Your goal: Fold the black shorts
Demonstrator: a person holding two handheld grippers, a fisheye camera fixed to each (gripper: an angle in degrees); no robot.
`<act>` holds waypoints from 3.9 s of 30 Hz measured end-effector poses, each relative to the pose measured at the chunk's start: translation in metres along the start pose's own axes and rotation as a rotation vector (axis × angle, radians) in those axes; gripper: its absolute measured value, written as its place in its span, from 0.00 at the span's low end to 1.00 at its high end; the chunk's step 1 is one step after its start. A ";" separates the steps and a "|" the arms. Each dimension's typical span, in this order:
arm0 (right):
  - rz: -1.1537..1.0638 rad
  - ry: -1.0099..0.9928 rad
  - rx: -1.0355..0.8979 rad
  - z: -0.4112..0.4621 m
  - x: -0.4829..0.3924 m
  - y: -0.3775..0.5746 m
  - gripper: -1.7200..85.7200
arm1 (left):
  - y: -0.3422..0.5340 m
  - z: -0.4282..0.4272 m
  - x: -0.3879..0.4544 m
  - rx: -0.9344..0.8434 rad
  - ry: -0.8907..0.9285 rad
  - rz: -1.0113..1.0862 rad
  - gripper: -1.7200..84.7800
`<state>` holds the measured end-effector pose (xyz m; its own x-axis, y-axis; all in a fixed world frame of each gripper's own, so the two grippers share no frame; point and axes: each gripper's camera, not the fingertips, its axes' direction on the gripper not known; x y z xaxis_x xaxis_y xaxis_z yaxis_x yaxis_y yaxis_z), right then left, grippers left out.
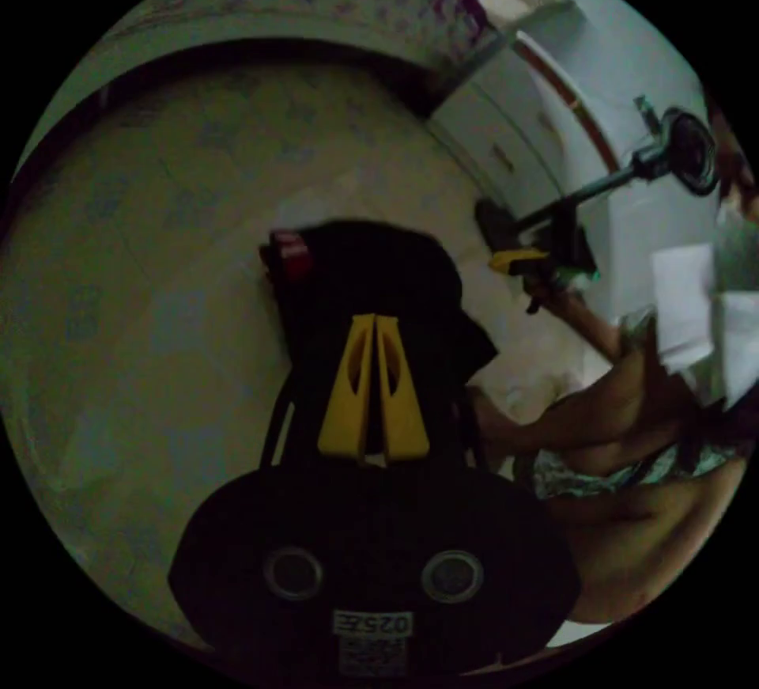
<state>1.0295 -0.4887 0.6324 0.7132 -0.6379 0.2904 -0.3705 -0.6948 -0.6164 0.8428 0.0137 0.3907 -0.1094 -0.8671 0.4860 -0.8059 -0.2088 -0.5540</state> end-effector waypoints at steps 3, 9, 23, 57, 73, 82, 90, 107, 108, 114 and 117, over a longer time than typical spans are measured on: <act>-0.148 0.079 -0.205 0.071 -0.061 0.016 0.01 | 0.032 0.032 0.032 -0.235 -0.129 0.032 0.01; -0.239 0.242 -0.296 0.153 -0.114 0.061 0.01 | 0.097 0.009 0.058 -0.096 -0.129 -0.024 0.01; -0.593 0.409 -0.357 0.255 -0.252 0.038 0.04 | 0.216 -0.100 0.174 0.069 -0.181 -0.181 0.03; -0.406 -0.316 -1.162 0.742 -0.317 -0.189 0.20 | 0.437 -0.186 0.481 0.440 0.488 -0.731 0.10; -0.831 -0.399 -0.855 0.868 -0.616 -0.028 0.09 | 0.598 -0.340 0.767 0.520 0.138 -0.383 0.07; -1.226 -0.524 -0.617 0.964 -0.996 0.142 0.09 | 0.836 -0.540 1.052 0.716 -0.566 -0.335 0.07; -1.073 -0.913 -1.058 1.119 -1.262 0.362 0.09 | 1.065 -0.630 1.305 0.826 -0.539 -0.855 0.08; -1.421 -0.263 -1.164 1.424 -1.456 0.757 0.10 | 1.421 -0.581 1.270 1.045 0.027 -1.258 0.07; -1.403 -0.272 -1.158 1.427 -1.459 0.760 0.11 | 1.422 -0.583 1.272 1.036 0.008 -1.257 0.07; -1.130 -0.350 -1.220 1.460 -1.449 0.785 0.12 | 1.456 -0.527 1.249 1.086 0.193 -1.367 0.09; -1.073 -0.433 -1.159 1.442 -1.437 0.781 0.09 | 1.466 -0.495 1.262 1.299 0.154 -1.238 0.09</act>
<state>0.5727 0.3640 -1.3219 0.9531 0.2688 -0.1390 0.2950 -0.7230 0.6247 -0.7645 -1.1626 0.5266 0.0306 0.0811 0.9962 0.4619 -0.8850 0.0579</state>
